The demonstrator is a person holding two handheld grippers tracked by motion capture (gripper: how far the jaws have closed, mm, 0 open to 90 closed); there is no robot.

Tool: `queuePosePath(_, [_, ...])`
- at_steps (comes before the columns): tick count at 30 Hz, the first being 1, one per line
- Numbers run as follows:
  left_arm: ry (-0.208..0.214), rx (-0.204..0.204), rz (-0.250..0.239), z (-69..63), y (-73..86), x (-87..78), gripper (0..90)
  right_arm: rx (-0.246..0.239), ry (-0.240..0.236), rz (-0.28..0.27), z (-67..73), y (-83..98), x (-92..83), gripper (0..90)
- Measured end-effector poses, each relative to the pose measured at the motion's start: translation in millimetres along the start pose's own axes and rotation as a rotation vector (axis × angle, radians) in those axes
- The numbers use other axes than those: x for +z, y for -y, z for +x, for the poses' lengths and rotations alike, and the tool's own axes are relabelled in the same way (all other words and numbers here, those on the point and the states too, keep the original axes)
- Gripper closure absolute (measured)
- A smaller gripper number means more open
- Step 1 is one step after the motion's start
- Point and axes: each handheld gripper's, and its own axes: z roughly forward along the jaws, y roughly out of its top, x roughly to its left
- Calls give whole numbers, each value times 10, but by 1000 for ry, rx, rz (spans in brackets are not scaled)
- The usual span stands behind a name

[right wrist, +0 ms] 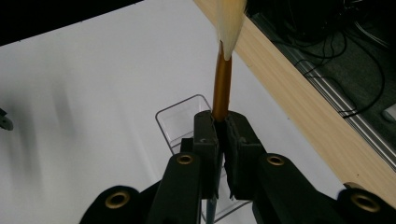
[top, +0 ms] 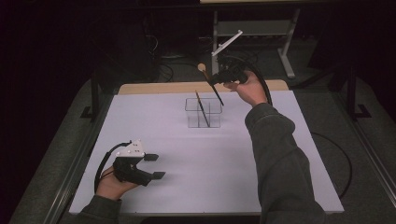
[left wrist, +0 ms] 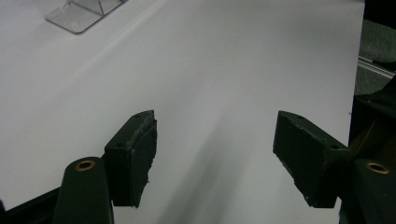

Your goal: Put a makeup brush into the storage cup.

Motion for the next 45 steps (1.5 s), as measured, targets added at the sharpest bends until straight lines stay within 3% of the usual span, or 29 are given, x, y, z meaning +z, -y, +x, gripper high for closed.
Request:
queuePosePath(7, [2,-4,-15,0,-6,-16,299,0,21,5,9,-82,90,833])
queuePosePath(14, [-4,2,7,4,3,-9,299,23,31,-6,-54,-74,187,833])
queuePosePath(21, [-10,-3,-6,19,15,-38,299,47,40,-14,-102,-24,271,833])
queuePosePath(45, [-4,-16,-8,34,23,-48,293,77,17,9,-103,112,445,833])
